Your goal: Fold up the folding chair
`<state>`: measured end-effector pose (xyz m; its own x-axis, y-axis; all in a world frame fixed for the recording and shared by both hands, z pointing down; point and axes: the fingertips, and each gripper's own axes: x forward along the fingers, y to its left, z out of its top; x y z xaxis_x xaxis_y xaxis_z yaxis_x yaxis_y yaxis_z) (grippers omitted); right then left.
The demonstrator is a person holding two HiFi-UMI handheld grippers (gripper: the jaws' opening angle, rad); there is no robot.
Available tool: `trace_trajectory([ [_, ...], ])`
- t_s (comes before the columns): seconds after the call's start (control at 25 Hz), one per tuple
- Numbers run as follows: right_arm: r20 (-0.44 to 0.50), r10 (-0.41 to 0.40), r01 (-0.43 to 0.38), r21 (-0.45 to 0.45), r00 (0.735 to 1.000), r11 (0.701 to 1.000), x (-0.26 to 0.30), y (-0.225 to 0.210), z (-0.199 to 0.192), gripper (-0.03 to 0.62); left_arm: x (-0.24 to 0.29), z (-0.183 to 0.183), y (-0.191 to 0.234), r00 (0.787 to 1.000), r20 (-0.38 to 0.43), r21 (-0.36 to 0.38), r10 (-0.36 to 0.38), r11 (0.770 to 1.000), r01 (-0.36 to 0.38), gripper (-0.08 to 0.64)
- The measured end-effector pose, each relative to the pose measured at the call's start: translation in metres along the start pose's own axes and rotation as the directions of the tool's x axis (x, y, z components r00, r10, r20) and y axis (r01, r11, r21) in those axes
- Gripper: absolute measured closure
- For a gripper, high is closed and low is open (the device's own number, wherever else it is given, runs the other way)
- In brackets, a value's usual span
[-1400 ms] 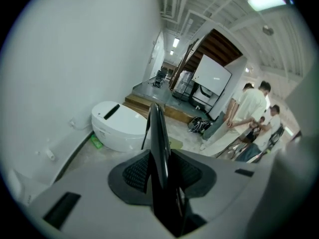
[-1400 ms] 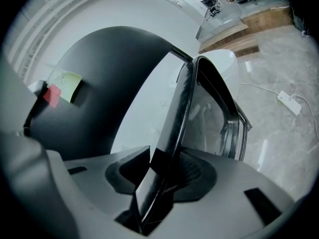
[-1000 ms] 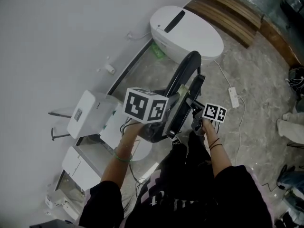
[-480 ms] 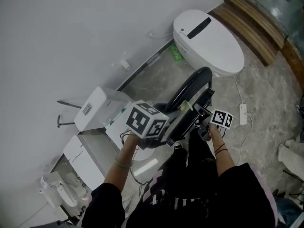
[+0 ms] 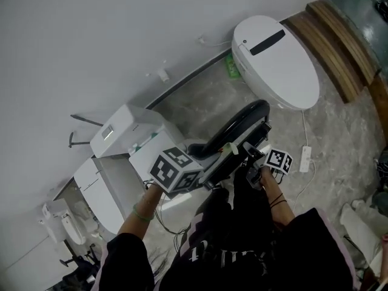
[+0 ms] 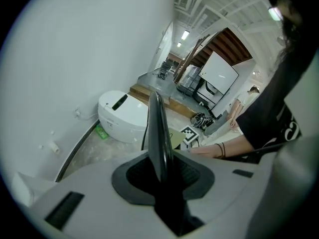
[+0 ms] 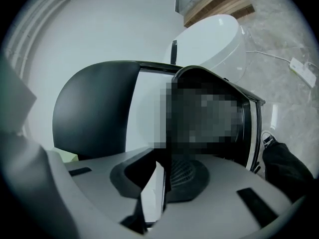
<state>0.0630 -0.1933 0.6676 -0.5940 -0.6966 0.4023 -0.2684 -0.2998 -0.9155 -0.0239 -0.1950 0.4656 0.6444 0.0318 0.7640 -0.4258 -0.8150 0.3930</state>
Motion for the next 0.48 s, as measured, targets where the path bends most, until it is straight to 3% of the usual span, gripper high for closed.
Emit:
trace_trajectory([
  [0.32, -0.048, 0.006, -0.007, -0.031, 0.999, 0.999, 0.008, 0.008, 0.041, 0.525, 0.012, 0.034, 0.002, 0.997, 0.004, -0.077, 0.074, 0.994, -0.073, 0.477],
  [0.48, -0.034, 0.033, -0.035, -0.043, 0.999, 0.998, 0.02, 0.021, 0.072, 0.525, 0.014, 0.063, 0.01, 0.993, 0.018, -0.052, 0.118, 0.992, -0.117, 0.477],
])
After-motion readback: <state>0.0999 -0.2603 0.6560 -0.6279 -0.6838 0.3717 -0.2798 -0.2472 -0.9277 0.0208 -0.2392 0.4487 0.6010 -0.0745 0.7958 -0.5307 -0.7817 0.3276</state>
